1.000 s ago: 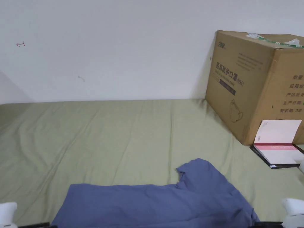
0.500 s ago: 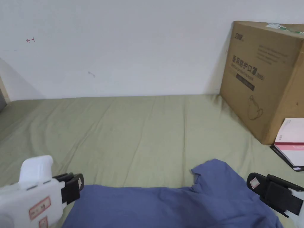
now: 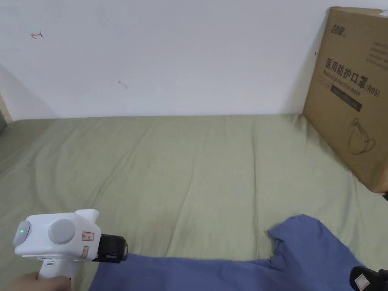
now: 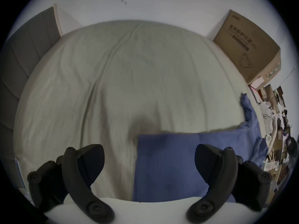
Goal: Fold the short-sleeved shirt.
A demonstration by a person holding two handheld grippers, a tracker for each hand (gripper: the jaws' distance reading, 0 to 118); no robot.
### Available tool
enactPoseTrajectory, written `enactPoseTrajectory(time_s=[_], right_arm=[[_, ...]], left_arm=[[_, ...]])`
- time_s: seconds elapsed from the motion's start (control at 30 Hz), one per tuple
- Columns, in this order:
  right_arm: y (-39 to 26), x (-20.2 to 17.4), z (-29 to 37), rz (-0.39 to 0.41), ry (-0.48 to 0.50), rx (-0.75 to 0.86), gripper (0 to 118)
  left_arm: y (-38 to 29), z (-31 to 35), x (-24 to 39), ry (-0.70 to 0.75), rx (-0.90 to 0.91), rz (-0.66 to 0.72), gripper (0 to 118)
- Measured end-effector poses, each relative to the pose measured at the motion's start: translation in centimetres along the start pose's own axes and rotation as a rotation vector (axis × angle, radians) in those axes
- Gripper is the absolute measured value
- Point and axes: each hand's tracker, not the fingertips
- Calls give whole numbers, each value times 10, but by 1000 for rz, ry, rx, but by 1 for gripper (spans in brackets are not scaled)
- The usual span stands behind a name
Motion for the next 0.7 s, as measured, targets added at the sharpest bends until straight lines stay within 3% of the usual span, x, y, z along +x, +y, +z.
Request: enactPoseTrajectory(time_s=[0.13,0.2,0.27,0.37,0.43,0.5,0.53,0.57,0.63,0.7], right_arm=[[0,8,-5,4,-43,-32,1],[0,13,-6,-15,-59,-35,1],[0,21,-6,-57,-59,-33,1],[4,30,-12,-85,-64,-26,1],[11,37,-18,-93,-70,-24,1],[23,44,-28,-86,-65,-26,1],[31,48,-34,-73,-64,-28,1],[41,53,-44,-61,-63,-34,1],[64,70,-68,-39,-35,-76,1],[85,85,-99,-41,-69,-137,1]], left_arm=[[-9,-48,-2,13,-110,11,115],[-19,-51,9,37,-39,-108,118],[-21,-53,11,68,-25,-40,118],[-12,-41,20,98,-79,-47,115],[-15,-25,29,99,-51,-87,94],[-18,-5,32,139,24,-139,35],[-20,4,32,96,39,-147,12],[-24,12,30,107,43,-151,2],[-30,30,25,-66,73,-80,2],[-40,49,29,-9,132,-96,2]])
